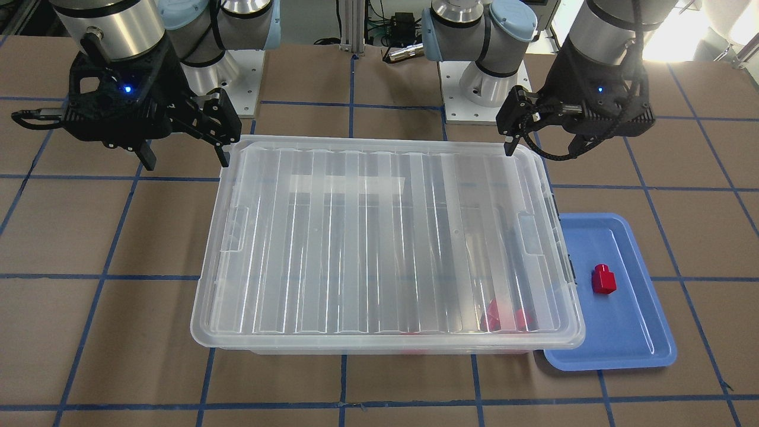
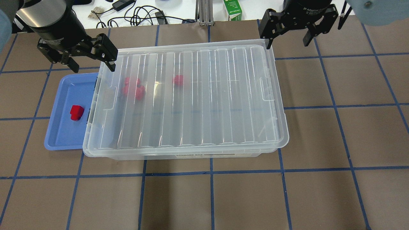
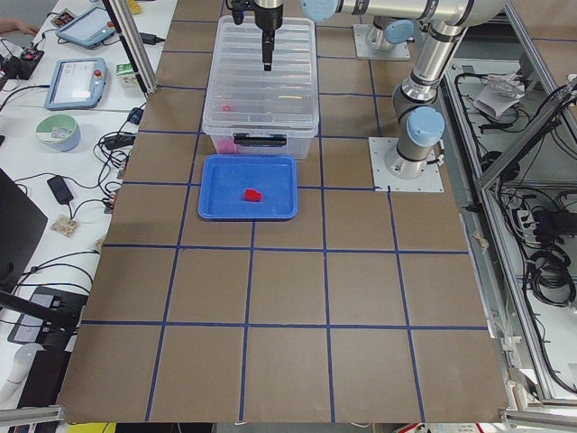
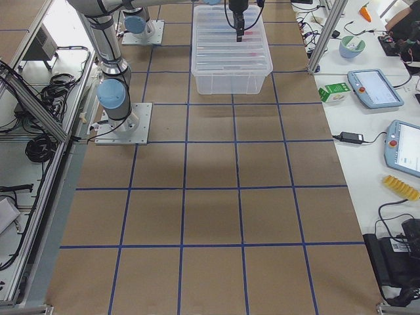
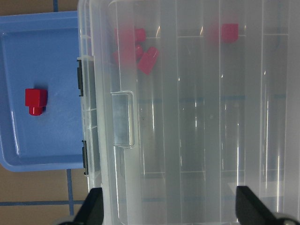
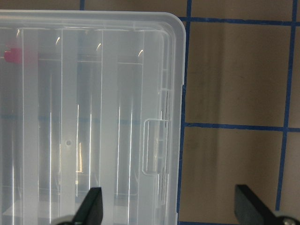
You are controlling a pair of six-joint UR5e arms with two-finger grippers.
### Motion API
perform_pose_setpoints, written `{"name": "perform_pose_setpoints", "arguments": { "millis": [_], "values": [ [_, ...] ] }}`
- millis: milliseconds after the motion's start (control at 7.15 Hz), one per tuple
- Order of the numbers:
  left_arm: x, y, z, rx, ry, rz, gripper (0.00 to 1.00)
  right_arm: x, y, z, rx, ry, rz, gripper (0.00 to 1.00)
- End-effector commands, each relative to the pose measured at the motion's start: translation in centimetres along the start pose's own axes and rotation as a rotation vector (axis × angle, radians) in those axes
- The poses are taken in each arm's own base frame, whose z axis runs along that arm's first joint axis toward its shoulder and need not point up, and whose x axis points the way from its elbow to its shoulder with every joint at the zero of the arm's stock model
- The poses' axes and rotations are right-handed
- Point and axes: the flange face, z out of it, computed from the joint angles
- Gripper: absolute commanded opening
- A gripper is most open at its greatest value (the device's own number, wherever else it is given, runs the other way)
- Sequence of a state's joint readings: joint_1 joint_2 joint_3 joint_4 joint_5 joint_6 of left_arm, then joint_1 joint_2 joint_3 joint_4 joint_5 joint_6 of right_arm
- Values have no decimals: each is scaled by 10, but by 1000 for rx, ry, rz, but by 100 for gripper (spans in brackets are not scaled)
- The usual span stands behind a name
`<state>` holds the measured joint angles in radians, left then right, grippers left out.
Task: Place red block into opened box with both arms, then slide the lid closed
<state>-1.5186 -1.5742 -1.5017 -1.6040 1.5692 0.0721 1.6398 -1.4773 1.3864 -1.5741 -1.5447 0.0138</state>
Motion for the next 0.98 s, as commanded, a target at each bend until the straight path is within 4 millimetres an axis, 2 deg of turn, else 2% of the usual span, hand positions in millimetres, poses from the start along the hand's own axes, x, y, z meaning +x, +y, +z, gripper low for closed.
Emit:
{"name": "perform_pose_setpoints", "arguments": {
  "millis": [0,419,559,699,839],
  "values": [
    [0,-1,1,1,0,0,100,0,0,1,-2,0,0,100],
    [1,2,-4,10,-1,6,100,0,0,3,-10,0,0,100],
    [0,-7,2,7,1,-3,100,2,0,11,-26,2,-1,100],
    [0,-5,3,6,0,-2,100,2,3,29,-63,1,2,100],
    [0,-3,-1,10,-2,0,100,6,5,61,-112,3,3,100]
  ]
}}
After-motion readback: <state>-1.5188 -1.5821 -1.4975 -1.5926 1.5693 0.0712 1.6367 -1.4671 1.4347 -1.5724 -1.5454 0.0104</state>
